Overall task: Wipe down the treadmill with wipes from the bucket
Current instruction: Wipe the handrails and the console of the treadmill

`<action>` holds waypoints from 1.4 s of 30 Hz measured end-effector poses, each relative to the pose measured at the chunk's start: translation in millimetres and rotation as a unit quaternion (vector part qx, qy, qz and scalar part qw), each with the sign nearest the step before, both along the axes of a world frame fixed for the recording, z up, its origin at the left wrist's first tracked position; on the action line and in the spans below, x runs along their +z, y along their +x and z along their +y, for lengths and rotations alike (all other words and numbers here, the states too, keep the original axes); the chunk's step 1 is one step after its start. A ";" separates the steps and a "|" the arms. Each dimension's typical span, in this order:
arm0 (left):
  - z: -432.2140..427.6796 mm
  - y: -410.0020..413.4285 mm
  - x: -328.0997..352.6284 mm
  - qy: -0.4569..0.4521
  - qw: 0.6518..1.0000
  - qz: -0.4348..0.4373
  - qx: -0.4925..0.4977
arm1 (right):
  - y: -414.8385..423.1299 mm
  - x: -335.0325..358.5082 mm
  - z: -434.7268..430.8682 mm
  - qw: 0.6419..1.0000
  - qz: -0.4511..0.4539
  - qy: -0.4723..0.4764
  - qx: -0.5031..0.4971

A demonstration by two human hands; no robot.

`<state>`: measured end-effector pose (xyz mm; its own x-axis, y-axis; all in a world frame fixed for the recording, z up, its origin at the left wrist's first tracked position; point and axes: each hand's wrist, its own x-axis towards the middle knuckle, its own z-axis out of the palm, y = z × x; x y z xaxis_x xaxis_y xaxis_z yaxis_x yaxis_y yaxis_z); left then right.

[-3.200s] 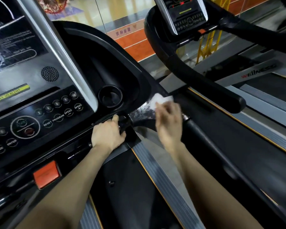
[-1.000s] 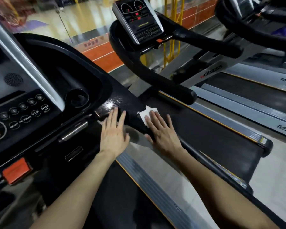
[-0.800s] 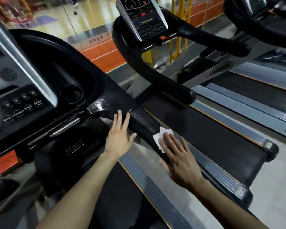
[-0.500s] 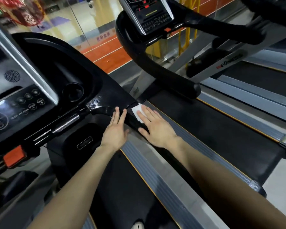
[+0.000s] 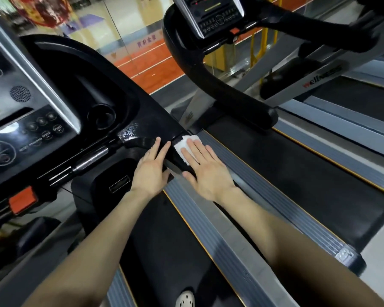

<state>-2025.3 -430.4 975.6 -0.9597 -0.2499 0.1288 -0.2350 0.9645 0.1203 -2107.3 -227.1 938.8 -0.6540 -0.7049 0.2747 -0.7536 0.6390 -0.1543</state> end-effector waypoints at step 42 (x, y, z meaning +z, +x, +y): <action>-114.6 -121.3 53.8 -0.266 0.856 0.017 -0.443 | 111.7 -23.9 -35.9 0.788 -0.019 -0.045 -0.614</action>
<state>-2146.6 -545.0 1029.4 -0.7361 0.6762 0.0302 0.6116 0.6835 -0.3986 -1995.6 -263.1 914.9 -0.8372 0.4861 0.2507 0.4300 0.8682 -0.2475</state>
